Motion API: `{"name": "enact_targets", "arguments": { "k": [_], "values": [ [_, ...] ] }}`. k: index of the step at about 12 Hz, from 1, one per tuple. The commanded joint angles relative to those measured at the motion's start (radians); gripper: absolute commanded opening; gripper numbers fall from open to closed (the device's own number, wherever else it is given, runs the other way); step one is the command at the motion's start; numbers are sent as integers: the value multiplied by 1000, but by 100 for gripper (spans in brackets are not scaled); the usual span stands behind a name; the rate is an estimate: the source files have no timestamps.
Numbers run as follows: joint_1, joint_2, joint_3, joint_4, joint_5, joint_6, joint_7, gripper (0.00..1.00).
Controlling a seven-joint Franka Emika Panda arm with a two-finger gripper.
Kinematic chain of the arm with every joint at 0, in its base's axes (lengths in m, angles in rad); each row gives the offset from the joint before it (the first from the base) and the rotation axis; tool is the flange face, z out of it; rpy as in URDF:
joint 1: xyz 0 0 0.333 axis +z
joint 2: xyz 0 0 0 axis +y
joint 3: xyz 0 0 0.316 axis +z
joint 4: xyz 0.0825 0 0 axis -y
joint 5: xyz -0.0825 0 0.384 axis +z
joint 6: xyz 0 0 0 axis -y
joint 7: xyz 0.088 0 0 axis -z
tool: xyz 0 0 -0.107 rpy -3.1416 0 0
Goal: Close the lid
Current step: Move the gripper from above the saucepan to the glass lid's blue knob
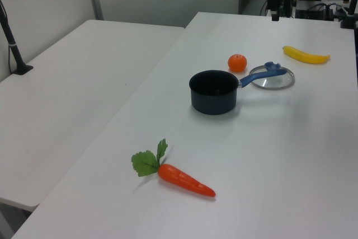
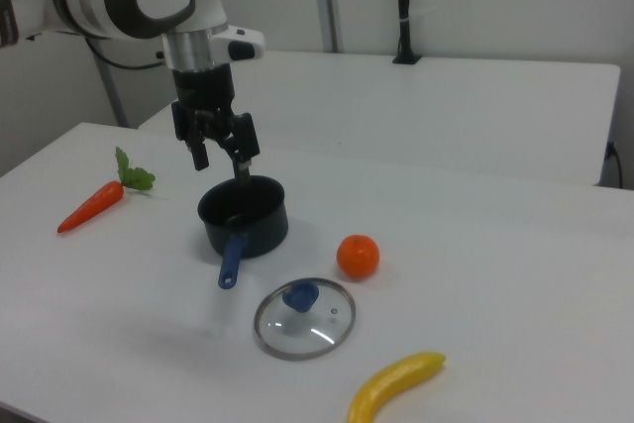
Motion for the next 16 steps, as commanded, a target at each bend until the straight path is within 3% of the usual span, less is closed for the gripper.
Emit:
{"name": "enact_targets", "arguments": {
  "k": [1,8,10,13,14,16],
  "values": [
    [-38,-31,1,7,8,-33,-51,100],
    [-48,-113,-3,-55,20,10,-55,100],
    [-87,-113,3,-58,67,14,-49,100],
    [-150,-99,11,-58,66,37,-61,100],
    [-163,-97,-5,-67,65,56,-61,100],
    [-141,-102,-96,-98,57,59,-93,100]
  ]
}}
